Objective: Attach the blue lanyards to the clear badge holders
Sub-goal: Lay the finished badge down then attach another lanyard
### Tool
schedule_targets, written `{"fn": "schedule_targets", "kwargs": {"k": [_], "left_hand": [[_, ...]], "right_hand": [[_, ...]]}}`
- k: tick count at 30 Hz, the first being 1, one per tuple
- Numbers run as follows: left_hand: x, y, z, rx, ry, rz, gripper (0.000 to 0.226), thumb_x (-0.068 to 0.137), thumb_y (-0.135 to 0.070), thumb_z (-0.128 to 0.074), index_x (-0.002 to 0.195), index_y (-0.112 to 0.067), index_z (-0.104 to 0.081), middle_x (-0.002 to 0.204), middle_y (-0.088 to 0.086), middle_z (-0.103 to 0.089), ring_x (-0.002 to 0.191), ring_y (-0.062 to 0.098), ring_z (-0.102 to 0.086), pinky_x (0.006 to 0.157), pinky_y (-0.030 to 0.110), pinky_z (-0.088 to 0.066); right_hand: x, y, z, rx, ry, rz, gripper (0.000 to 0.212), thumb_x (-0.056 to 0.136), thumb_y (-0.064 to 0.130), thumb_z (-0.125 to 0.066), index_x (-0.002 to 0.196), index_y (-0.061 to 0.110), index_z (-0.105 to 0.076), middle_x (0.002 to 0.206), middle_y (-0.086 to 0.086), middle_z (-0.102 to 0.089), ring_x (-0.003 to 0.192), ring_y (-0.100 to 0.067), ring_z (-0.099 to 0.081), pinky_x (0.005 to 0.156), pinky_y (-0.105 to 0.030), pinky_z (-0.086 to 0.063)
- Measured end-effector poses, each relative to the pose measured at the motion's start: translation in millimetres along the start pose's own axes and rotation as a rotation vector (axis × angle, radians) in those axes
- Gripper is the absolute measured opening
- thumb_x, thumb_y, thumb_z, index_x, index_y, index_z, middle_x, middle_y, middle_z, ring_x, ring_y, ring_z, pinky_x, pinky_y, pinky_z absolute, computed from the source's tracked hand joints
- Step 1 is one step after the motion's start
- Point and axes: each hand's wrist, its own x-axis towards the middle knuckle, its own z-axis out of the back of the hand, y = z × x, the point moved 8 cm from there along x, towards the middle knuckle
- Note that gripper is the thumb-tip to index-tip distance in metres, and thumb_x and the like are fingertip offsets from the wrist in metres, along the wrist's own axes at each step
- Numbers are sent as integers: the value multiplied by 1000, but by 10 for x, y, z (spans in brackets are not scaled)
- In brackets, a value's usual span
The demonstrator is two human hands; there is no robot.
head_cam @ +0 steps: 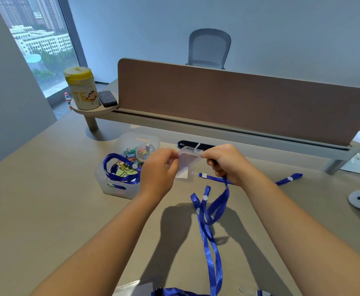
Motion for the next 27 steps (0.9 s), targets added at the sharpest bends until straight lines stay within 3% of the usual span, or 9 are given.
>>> {"fn": "schedule_targets", "kwargs": {"k": [5, 8, 11, 15, 17, 18, 20, 23, 27], "left_hand": [[25, -258, 14, 217, -24, -235, 19, 81, -13, -54, 87, -1, -67, 79, 19, -67, 69, 32, -62, 53, 29, -45], [42, -173, -80, 265, 69, -97, 21, 91, -16, -49, 103, -4, -62, 104, 16, -64, 91, 31, -58, 64, 32, -45], [-42, 47, -260, 288, 221, 55, 22, 93, -17, -43, 104, -6, -59, 108, 13, -63, 94, 27, -56, 73, 35, -47], [-278, 339, -520, 266, 345, 187, 20, 93, -13, -43, 99, -5, -60, 103, 14, -65, 92, 28, -58, 74, 37, -46], [-382, 462, -624, 237, 386, 240, 19, 91, -11, -44, 97, -5, -61, 102, 15, -66, 92, 30, -58, 78, 40, -49], [-418, 514, -661, 227, 396, 255, 18, 91, -11, -46, 96, -5, -61, 101, 15, -66, 92, 30, -59, 80, 42, -50], [-456, 612, -712, 213, 403, 268, 17, 90, -11, -48, 96, -5, -62, 101, 15, -67, 92, 31, -59, 82, 43, -51], [-488, 736, -763, 187, 400, 286, 15, 90, -12, -50, 97, -6, -62, 98, 13, -66, 90, 28, -60, 83, 40, -52], [-498, 846, -783, 178, 383, 315, 14, 90, -12, -51, 95, -5, -62, 93, 13, -65, 85, 26, -59, 76, 37, -48]], "right_hand": [[-16, -101, 78, -395, -14, 15, 19, 84, 1, -51, 78, -12, -62, 66, -12, -49, 48, -14, -36, 46, -22, -31], [-16, -216, 143, -540, -76, 49, 22, 88, 7, -48, 85, -8, -65, 74, -8, -56, 67, -17, -50, 63, -27, -41], [-26, -413, 213, -581, -109, 24, 26, 94, 13, -43, 102, -4, -60, 92, -21, -62, 79, -20, -48, 70, -30, -38], [18, -891, 182, -530, -41, -108, 24, 92, 7, -35, 74, 5, -49, 78, -21, -48, 70, -23, -41, 64, -30, -32], [62, -1144, 151, -441, -46, -156, 19, 93, 5, -36, 94, 1, -55, 101, -23, -54, 85, -29, -49, 62, -20, -47], [82, -1276, 133, -380, -51, -186, 23, 94, 4, -39, 111, -1, -53, 118, -21, -53, 95, -27, -50, 52, -6, -46], [133, -1482, 83, -320, -47, -200, 37, 92, 3, -47, 128, 1, -43, 133, -18, -47, 100, -23, -49, 43, 5, -35], [299, -1729, 40, -438, -48, -209, 52, 89, 10, -56, 136, 9, -35, 127, -15, -52, 106, -27, -54, 75, -16, -39], [465, -1917, -76, -841, 29, -206, 18, 90, 22, -53, 100, 6, -50, 104, -15, -59, 83, -27, -48, 69, -29, -35]]}}
